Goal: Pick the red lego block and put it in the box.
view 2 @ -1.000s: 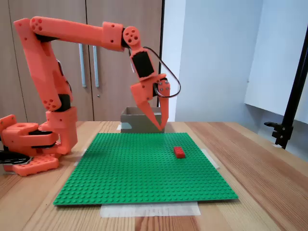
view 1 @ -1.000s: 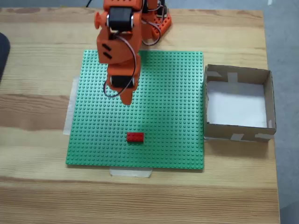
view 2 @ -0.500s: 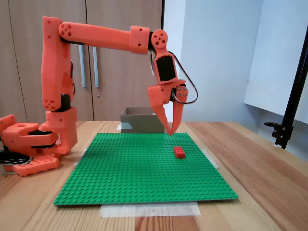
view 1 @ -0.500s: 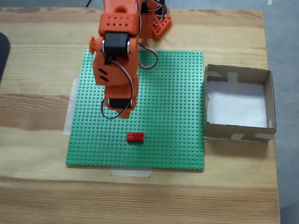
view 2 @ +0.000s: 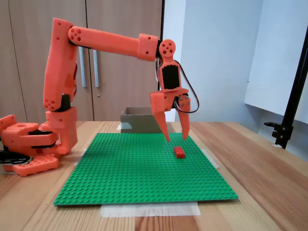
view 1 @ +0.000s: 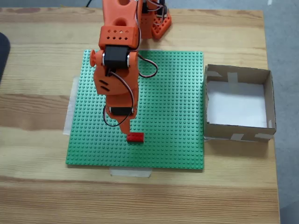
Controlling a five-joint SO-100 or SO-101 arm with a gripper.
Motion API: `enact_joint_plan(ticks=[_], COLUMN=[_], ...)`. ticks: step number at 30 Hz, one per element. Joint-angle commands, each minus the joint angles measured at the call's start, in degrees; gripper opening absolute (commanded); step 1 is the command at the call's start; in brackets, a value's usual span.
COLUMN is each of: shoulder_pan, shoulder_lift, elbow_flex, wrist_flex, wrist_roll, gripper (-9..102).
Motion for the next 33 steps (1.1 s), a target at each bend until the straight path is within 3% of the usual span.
enact_joint_plan(ticks=[1,6,33], shoulder_pan=[-0.7,-0.9,-2.5], shoulder_lift=[-0.4,-2.6,-10.4], elbow_flex=[-2.7,-4.5,-8.9], wrist_flex=[0.4,0.6,-1.1], wrist_roll=[-0.3,-0.3,0.2], gripper=[26,31,30])
